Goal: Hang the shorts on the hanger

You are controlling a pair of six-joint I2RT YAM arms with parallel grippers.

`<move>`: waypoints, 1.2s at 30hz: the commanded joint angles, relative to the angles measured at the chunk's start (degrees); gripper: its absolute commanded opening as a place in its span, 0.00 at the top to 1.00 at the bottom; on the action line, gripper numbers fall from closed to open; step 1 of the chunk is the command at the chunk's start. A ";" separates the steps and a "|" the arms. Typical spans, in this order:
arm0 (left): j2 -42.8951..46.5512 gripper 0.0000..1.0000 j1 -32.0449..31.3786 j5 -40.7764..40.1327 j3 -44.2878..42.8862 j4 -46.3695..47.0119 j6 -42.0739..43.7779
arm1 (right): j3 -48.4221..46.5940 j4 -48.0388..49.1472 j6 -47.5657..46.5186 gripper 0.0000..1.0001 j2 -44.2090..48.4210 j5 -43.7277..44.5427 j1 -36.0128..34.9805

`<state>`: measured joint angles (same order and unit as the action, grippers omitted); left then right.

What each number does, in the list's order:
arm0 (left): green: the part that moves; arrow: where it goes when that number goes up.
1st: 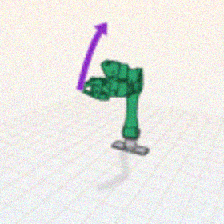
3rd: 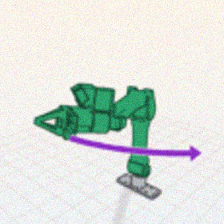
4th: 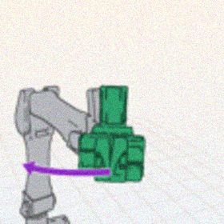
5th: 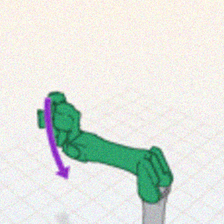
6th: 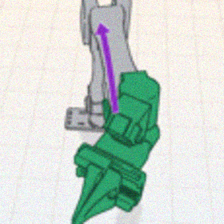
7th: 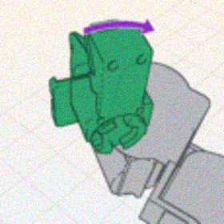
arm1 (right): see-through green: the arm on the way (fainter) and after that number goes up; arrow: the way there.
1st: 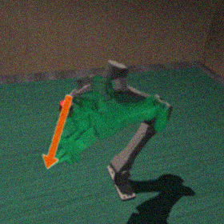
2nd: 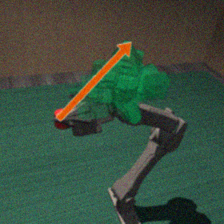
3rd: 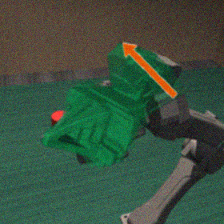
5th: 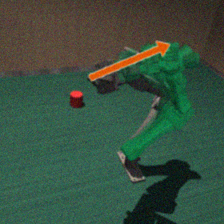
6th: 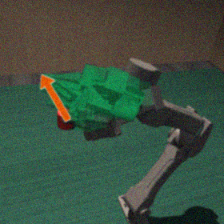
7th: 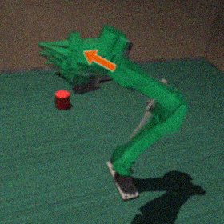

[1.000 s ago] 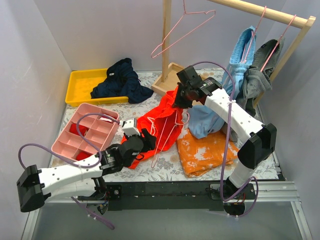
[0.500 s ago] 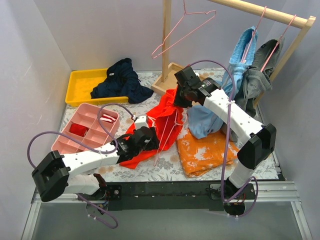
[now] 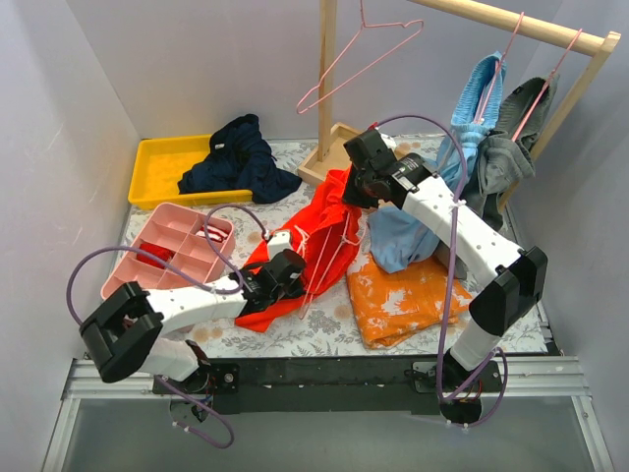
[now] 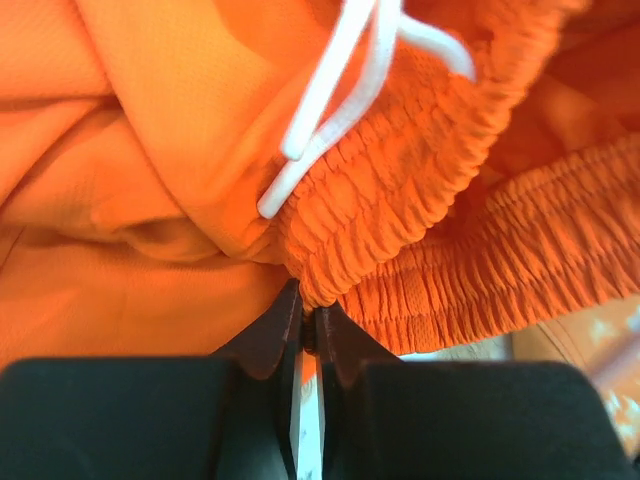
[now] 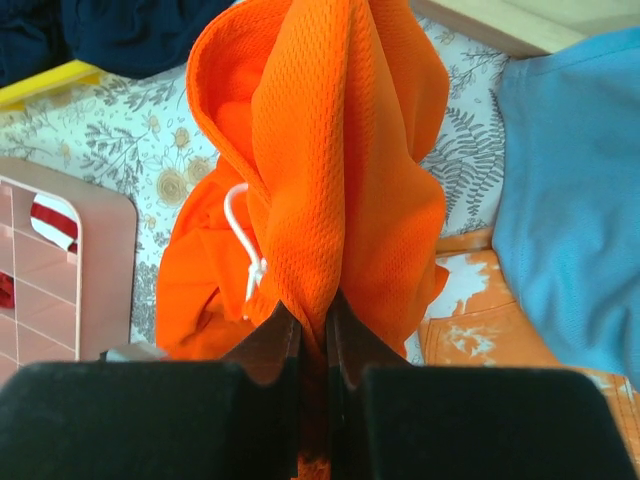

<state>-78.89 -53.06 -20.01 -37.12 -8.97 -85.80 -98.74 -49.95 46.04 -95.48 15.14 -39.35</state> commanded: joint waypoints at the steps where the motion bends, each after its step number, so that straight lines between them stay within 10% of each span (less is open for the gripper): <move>1: 10.22 1.00 0.24 2.78 4.50 -3.50 -3.14 | -6.54 1.88 2.29 0.99 0.75 5.86 0.07; 25: 36.79 1.00 -7.76 9.99 1.10 -34.71 -14.75 | -8.75 1.26 8.71 0.99 -1.81 12.20 2.35; 36: 20.66 1.00 -5.58 4.62 -22.44 -30.59 -4.65 | -7.95 -3.82 15.55 0.99 -2.16 9.21 -1.16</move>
<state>-50.70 -60.51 -14.41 -51.33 -40.75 -96.75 -105.58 -53.89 56.07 -98.63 22.00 -39.77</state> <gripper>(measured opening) 0.036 0.121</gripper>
